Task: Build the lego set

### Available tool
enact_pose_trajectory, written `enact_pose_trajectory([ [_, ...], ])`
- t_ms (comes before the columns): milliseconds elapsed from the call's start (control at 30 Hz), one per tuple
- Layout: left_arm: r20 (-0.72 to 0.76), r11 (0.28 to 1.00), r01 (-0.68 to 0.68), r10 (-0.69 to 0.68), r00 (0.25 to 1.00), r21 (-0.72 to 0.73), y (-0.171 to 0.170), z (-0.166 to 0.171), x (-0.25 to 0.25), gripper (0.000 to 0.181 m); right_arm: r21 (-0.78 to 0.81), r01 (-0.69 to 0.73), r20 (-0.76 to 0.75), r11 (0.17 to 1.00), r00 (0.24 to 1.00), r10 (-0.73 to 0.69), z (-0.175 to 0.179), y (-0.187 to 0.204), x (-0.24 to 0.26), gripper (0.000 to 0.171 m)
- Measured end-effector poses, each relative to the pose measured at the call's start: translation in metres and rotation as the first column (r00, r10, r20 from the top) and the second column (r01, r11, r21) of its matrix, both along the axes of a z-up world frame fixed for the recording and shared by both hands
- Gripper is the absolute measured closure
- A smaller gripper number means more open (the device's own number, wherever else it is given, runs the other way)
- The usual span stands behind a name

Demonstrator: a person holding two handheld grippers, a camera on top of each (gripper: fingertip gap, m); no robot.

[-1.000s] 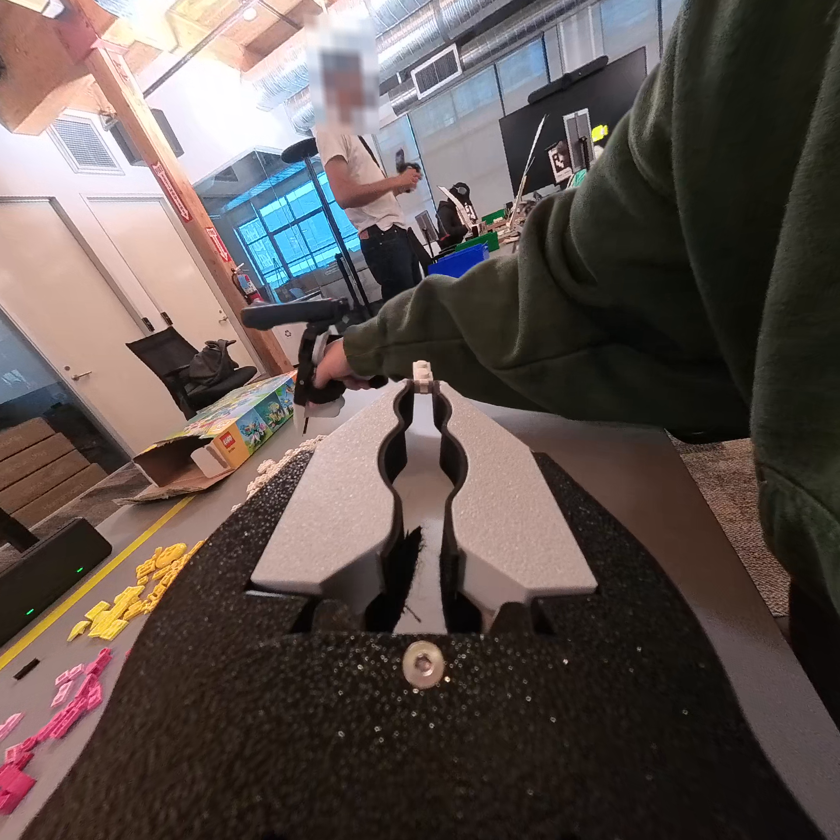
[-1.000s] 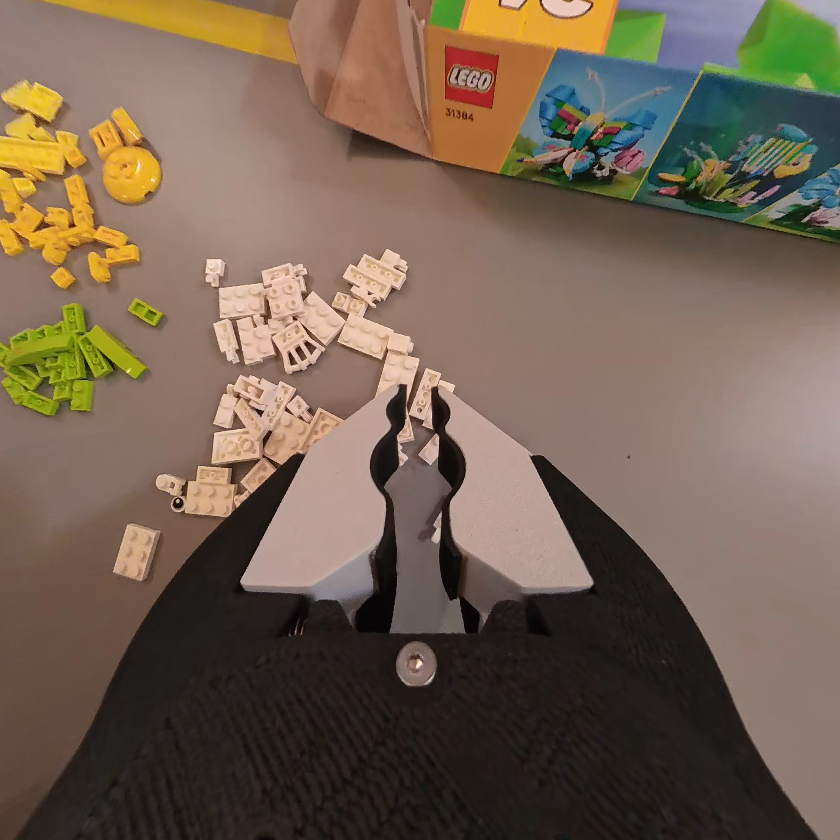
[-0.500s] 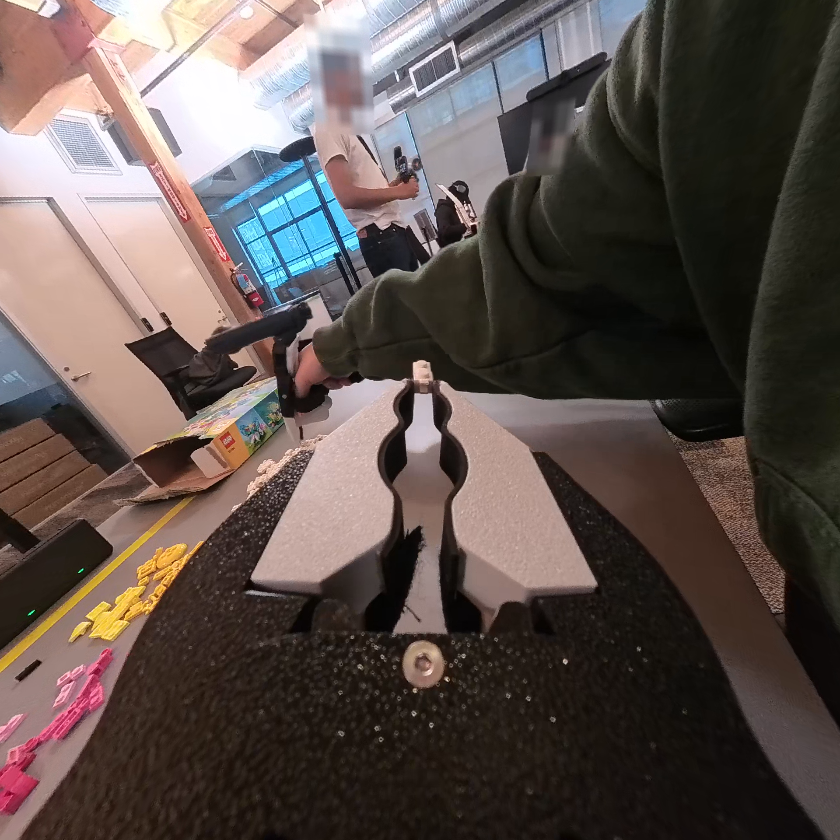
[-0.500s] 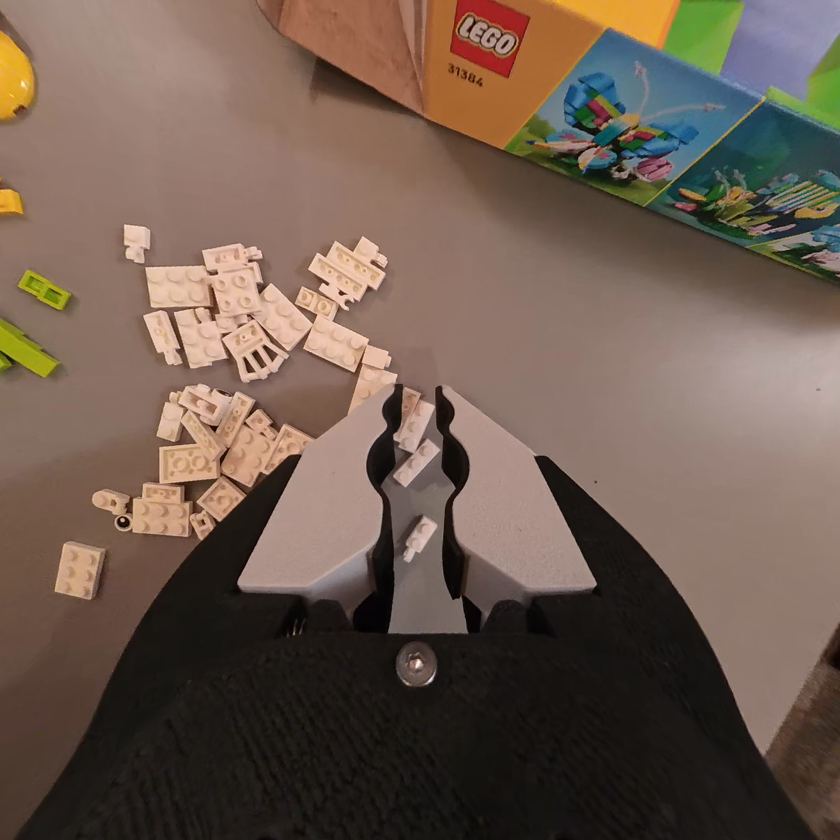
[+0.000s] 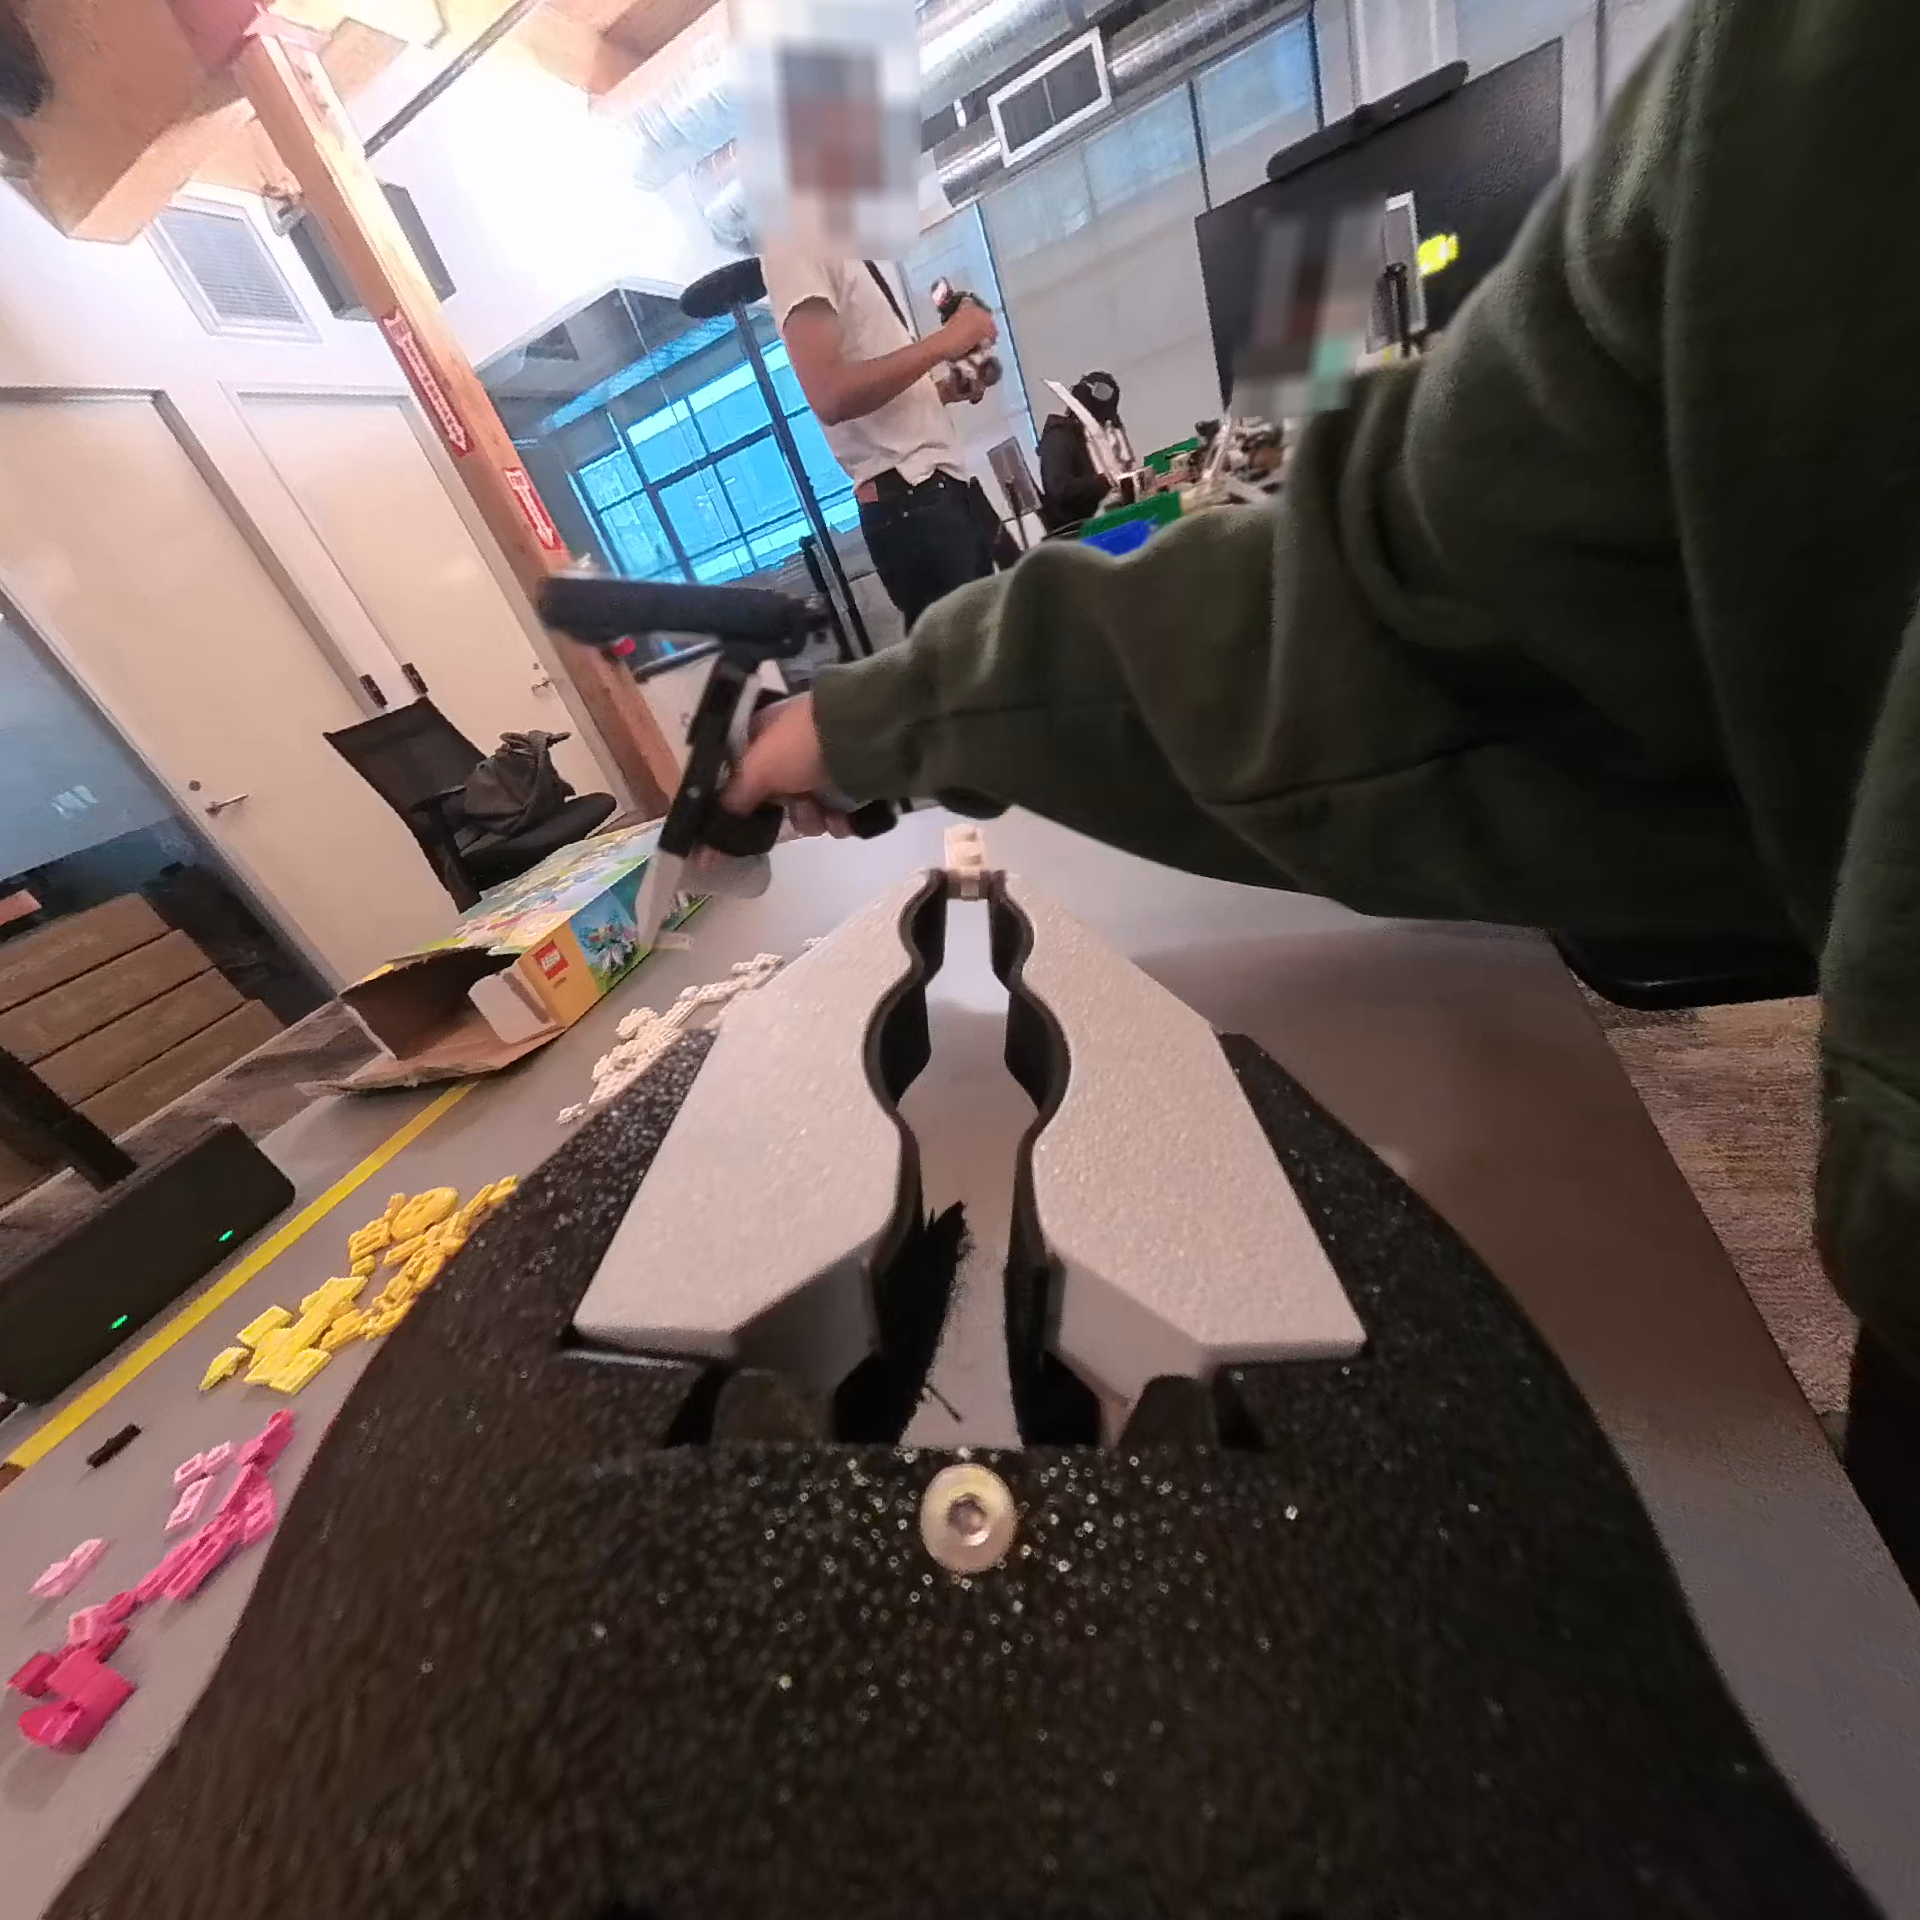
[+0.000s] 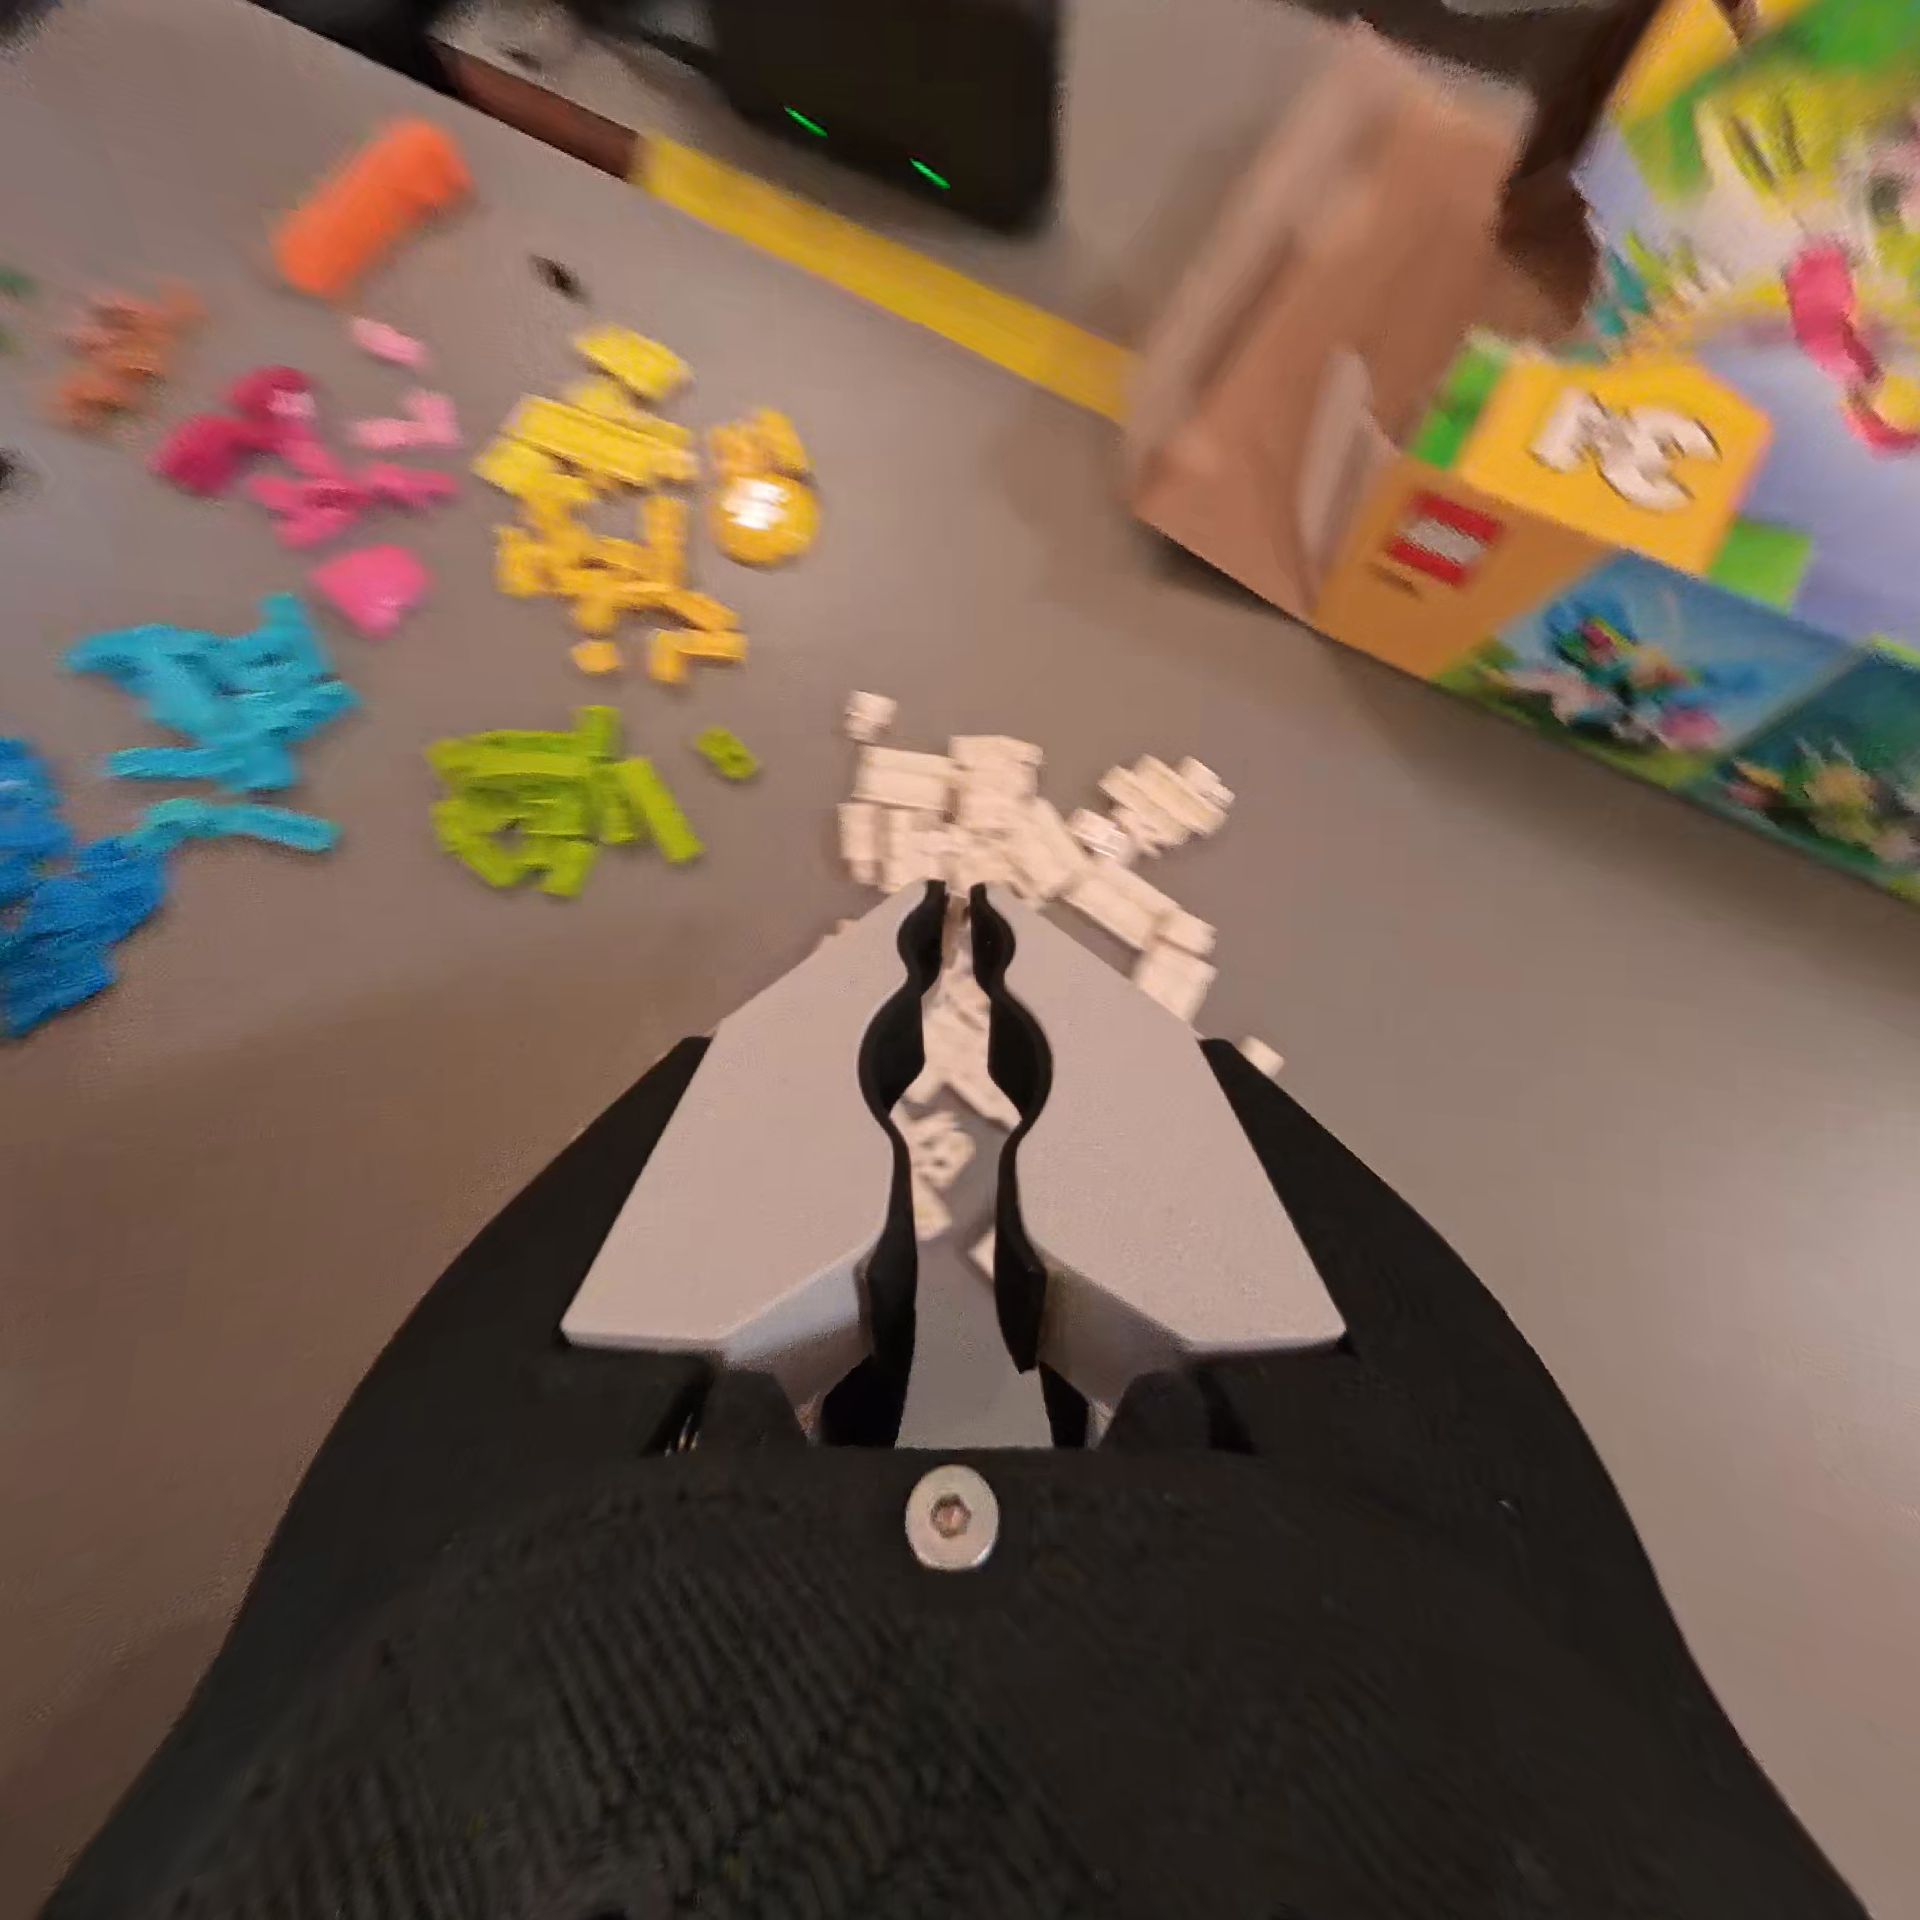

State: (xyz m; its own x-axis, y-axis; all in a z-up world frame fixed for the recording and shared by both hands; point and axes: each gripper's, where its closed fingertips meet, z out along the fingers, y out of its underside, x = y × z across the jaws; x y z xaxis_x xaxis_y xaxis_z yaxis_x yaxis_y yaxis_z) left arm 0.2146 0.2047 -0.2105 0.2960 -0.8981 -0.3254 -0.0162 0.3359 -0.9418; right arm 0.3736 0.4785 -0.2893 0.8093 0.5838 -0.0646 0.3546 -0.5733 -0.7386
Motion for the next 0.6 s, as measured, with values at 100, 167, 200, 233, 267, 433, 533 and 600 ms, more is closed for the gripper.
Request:
enact_pose_trajectory([
  [100,0.009,1.0,-0.016,0.017,1.0,-0.012,0.004,0.001,-0.002,0.177,0.116,-0.174,0.045,0.978,0.984,0.17,0.002,-0.037,-0.032,0.168],
  [167,0.015,1.0,-0.013,0.013,1.0,-0.018,0.004,0.002,-0.003,0.177,0.194,-0.307,0.184,0.932,0.944,0.273,-0.009,-0.064,-0.05,0.168],
  [200,0.016,1.0,-0.01,0.01,1.0,-0.017,0.003,0.002,-0.003,0.177,0.229,-0.375,0.28,0.898,0.909,0.308,-0.015,-0.076,-0.057,0.168],
  [233,0.016,1.0,-0.007,0.007,1.0,-0.015,0.002,0.002,-0.002,0.177,0.269,-0.455,0.386,0.849,0.858,0.339,-0.02,-0.089,-0.065,0.168],
  [267,0.014,1.0,-0.004,0.004,1.0,-0.011,0.001,0.002,-0.002,0.177,0.294,-0.535,0.496,0.792,0.794,0.352,-0.024,-0.1,-0.072,0.168],
  [433,0.014,1.0,0.003,-0.003,1.0,-0.002,-0.001,0.003,-0.001,0.177,0.274,-0.776,0.777,0.568,0.527,0.345,-0.044,-0.138,-0.096,0.168],
  [533,0.016,1.0,0.004,-0.004,1.0,-0.004,-0.001,0.003,-0.002,0.176,0.248,-0.814,0.801,0.526,0.477,0.361,-0.053,-0.148,-0.101,0.168],
  [600,0.015,1.0,0.004,-0.004,1.0,-0.004,-0.001,0.003,-0.002,0.177,0.226,-0.826,0.812,0.517,0.453,0.369,-0.058,-0.152,-0.102,0.168],
])
